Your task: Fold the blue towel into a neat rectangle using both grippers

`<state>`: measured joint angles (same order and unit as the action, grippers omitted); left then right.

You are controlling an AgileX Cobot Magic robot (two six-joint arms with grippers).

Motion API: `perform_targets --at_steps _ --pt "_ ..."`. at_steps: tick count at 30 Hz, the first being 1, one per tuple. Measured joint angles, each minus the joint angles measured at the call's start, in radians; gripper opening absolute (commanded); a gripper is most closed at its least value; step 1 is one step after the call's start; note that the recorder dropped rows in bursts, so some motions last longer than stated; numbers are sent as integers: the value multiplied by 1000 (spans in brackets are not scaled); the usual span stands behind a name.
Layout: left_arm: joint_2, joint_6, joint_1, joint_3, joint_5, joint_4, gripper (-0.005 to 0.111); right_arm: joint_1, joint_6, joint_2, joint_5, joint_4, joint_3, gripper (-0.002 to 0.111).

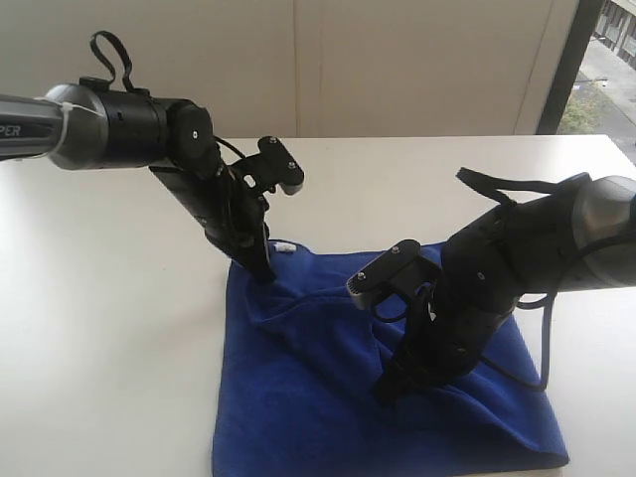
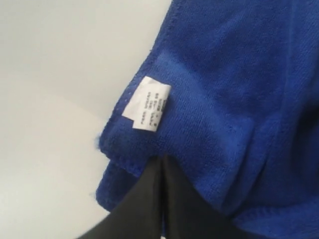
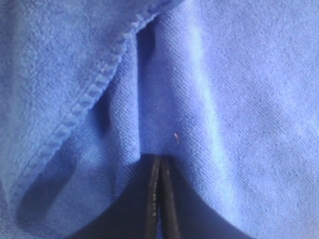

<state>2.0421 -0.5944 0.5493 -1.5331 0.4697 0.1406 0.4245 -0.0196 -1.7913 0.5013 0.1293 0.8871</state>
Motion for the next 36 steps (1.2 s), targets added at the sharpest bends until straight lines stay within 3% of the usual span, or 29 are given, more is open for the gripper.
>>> perform_targets --at_steps 10,22,25,31,36 --pt "0 15 -45 14 21 -10 0 0 0 0 0 0 0 0" --pt "-9 44 -47 8 13 -10 0 0 0 0 0 0 0 0" --pt "-35 76 -47 -4 8 -3 10 0 0 0 0 0 0 0" --pt "-51 150 -47 -11 58 21 56 0 0 0 0 0 0 0" --pt "-21 217 -47 -11 88 25 58 0 0 0 8 0 0 0"
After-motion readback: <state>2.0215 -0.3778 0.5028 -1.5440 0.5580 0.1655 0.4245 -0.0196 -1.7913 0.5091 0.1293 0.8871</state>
